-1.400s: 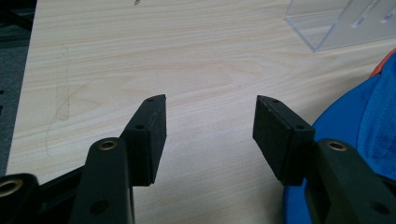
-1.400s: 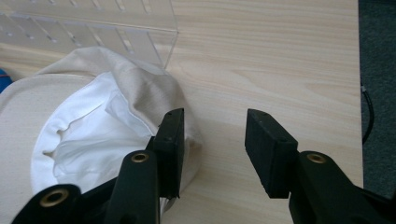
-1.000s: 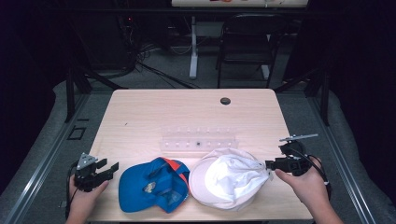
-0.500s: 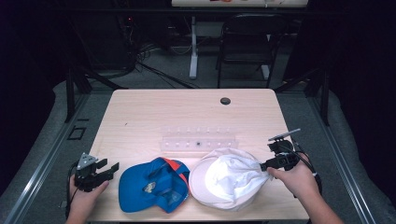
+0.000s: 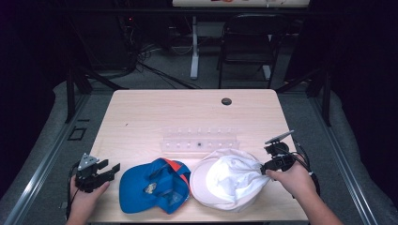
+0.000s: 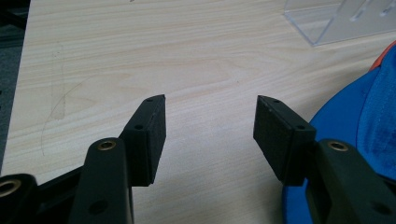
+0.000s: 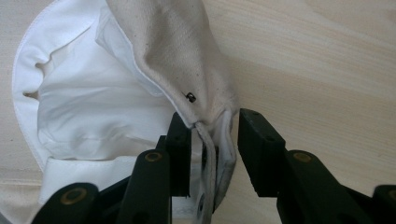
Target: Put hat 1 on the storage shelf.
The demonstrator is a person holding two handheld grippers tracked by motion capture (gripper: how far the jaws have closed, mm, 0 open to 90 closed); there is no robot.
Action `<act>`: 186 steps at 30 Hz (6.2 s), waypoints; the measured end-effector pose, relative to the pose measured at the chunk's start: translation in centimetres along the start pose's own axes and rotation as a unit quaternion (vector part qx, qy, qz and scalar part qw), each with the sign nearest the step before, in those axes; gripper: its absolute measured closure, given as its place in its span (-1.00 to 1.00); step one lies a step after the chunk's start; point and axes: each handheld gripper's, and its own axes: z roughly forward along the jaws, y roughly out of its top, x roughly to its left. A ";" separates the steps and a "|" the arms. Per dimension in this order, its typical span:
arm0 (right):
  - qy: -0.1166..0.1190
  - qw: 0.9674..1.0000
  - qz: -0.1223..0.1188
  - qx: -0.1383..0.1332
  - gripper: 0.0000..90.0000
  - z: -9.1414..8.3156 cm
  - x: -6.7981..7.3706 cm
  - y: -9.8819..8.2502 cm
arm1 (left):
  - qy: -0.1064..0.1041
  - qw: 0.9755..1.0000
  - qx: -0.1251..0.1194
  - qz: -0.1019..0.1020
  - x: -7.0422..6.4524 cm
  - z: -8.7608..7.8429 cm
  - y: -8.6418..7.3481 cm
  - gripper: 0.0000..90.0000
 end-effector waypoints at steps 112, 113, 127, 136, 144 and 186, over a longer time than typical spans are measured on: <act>0.449 0.881 0.138 -0.060 0.80 -12.8 2.6 5.5 | -0.004 1.000 -0.016 0.022 -0.9 -0.5 0.3 0.00; 0.452 0.879 0.137 -0.061 0.80 -12.8 2.9 5.8 | -0.005 1.000 -0.014 0.023 -0.9 -0.5 0.3 0.00; 0.463 0.870 0.149 -0.086 0.80 -13.5 5.3 10.2 | -0.015 0.999 -0.015 0.029 -1.4 -0.5 0.4 0.00; 0.461 0.867 0.155 -0.104 0.80 -13.2 6.7 12.8 | -0.048 0.993 -0.046 0.093 -5.4 -1.5 2.6 0.02; 0.461 0.865 0.161 -0.112 0.80 -12.9 8.2 14.2 | -0.108 0.978 -0.059 0.170 -12.2 -1.2 6.5 0.03; 0.452 0.874 0.140 -0.111 0.80 -10.9 11.7 15.6 | -0.127 0.969 -0.051 0.205 -16.4 3.3 12.0 0.89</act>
